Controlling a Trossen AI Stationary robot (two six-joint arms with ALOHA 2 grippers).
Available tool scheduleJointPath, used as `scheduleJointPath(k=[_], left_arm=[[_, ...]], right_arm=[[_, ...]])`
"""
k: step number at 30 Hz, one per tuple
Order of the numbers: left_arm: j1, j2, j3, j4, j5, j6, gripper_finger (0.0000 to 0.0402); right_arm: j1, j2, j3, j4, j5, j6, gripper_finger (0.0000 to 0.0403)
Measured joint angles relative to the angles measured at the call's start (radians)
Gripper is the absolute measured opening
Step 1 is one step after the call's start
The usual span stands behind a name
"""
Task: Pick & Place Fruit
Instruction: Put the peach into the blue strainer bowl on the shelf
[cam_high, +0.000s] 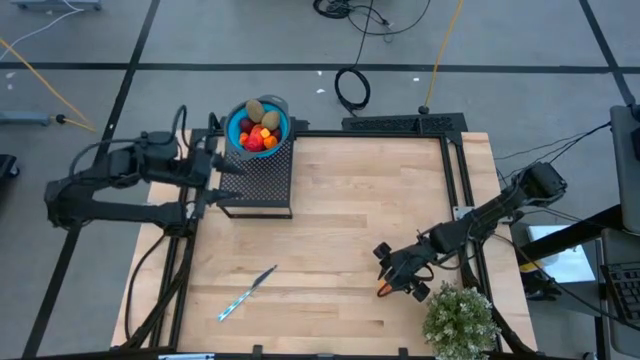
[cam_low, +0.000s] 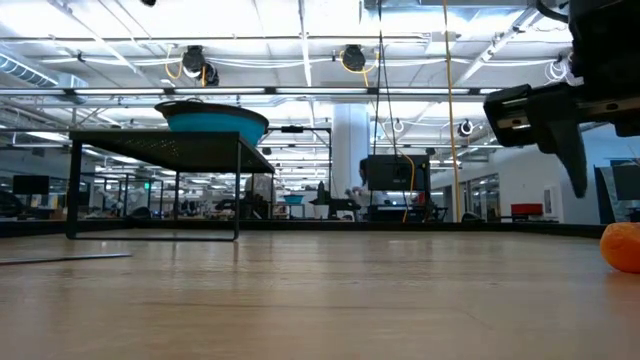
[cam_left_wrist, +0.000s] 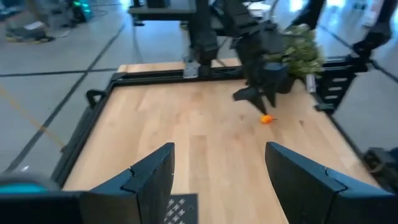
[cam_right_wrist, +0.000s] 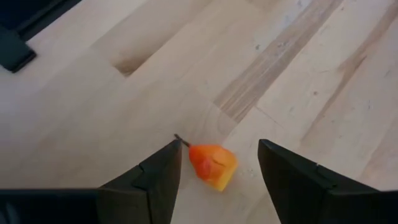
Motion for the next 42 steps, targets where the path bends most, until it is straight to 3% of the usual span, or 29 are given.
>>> scheduleJointPath(k=[11, 17, 24, 34, 42], left_arm=[[0.000, -0.304, -0.330, 0.161, -0.071, -0.061, 0.0250], [0.000, -0.465, -0.442, 0.158, -0.153, -0.089, 0.0250], [0.000, -0.600, -0.527, 0.158, -0.162, -0.090, 0.0250], [0.000, -0.648, -0.560, 0.193, -0.162, -0.113, 0.0250], [0.001, -0.648, -0.560, 0.187, -0.162, -0.113, 0.0250]], right_arm=[[0.002, 0.008, 0.000, 0.006, 0.004, -0.047, 0.0208], [0.002, 0.082, 0.000, 0.025, 0.005, -0.084, 0.0208], [-0.001, 0.145, 0.000, 0.026, 0.046, -0.178, 0.0208], [-0.003, 0.146, 0.000, 0.029, 0.050, -0.185, 0.0204], [-0.003, 0.147, 0.000, 0.033, 0.056, -0.185, 0.0156]])
